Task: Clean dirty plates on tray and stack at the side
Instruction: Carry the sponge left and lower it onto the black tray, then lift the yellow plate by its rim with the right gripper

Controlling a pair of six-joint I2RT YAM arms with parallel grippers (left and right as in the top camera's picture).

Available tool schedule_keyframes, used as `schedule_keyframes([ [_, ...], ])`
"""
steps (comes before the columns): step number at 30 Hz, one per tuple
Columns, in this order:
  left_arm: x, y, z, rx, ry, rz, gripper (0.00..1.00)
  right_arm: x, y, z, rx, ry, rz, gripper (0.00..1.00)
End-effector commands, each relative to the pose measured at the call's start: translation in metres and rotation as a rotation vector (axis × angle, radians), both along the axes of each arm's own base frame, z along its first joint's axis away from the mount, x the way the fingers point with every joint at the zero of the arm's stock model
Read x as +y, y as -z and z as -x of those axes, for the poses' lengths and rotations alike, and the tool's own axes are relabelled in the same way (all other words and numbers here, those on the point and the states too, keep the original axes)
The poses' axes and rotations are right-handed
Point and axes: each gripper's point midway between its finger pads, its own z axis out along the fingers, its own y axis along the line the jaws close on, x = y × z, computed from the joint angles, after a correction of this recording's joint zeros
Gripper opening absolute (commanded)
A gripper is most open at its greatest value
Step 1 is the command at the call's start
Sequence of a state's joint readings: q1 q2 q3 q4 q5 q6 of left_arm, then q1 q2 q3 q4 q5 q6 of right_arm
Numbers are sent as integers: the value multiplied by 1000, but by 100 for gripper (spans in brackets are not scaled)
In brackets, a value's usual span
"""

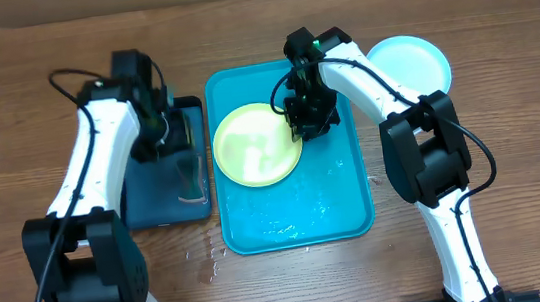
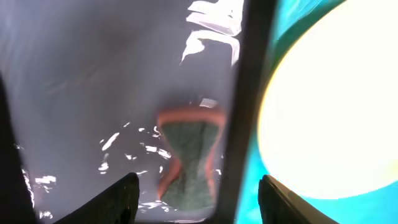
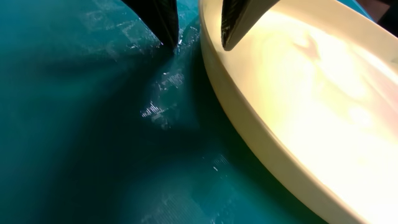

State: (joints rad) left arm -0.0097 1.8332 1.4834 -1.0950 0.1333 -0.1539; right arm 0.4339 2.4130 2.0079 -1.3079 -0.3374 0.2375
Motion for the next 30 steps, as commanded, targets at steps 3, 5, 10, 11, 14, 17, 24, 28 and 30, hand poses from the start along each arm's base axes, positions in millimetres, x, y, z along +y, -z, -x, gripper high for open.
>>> schedule_keyframes([
  [3,-21,-48,-22,-127,5,197,62,1,-8,5,-8,-2,-13,25],
  [5,-21,-55,-25,-147,-5,230,62,1,-2,7,-5,-2,-11,17],
  [10,-10,-52,-22,-128,-35,203,100,2,-2,4,-19,-2,-19,4],
  [11,-8,-51,-22,-126,-37,189,100,3,-4,1,-27,-1,-23,4],
  [14,-4,-50,-22,-125,-40,164,100,3,-12,-6,-45,6,-36,4],
  [17,-1,-48,-20,-118,-44,143,100,5,-19,-9,-45,12,-52,4],
  [24,0,-48,-20,-119,-45,139,100,4,-22,-10,-48,13,-52,4],
  [28,0,-48,-20,-119,-45,139,100,1,-37,-19,-72,21,-56,4],
  [30,0,-48,-20,-119,-45,139,100,-2,-50,-26,-93,27,-56,4],
])
